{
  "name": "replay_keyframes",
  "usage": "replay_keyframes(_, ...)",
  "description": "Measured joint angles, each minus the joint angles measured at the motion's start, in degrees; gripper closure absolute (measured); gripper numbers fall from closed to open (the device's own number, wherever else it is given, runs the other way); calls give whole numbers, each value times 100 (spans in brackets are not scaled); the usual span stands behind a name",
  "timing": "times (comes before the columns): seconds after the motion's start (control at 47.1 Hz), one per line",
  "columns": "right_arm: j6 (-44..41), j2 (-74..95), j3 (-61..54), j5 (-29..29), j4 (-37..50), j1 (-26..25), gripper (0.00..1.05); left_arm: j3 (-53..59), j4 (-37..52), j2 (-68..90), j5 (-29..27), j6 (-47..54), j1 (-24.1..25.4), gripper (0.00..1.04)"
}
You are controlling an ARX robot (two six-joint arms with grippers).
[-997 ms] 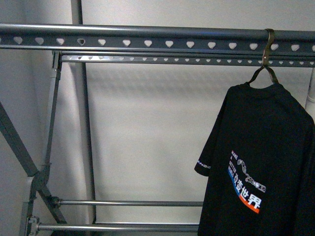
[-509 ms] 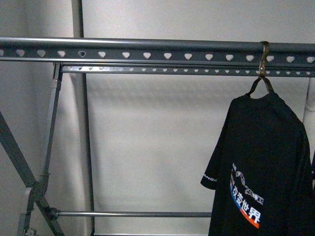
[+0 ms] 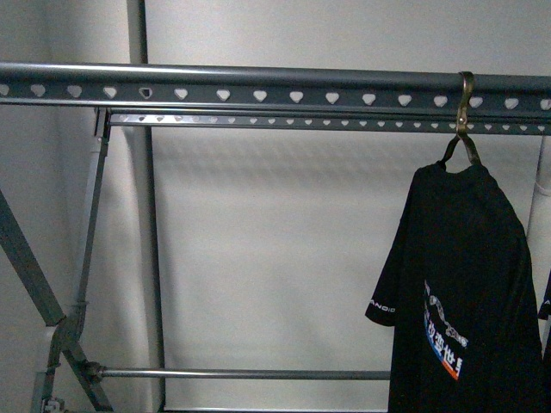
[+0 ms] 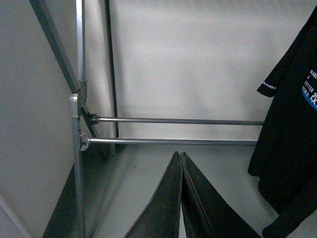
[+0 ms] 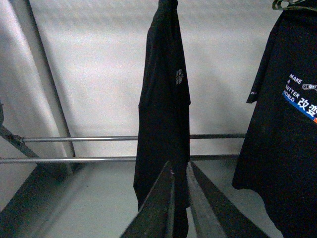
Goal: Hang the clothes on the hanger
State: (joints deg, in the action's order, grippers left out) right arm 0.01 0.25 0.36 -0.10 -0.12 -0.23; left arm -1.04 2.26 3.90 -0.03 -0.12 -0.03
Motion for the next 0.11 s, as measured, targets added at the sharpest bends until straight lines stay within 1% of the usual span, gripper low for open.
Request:
replay_keyframes(0.042, 0, 0, 0, 4, 0, 0, 82, 0, -173, -295, 0, -4, 0, 100)
replay_keyframes(0.106, 0, 0, 0, 2, 0, 0, 71, 0, -199, -348, 0, 0, 0, 91)
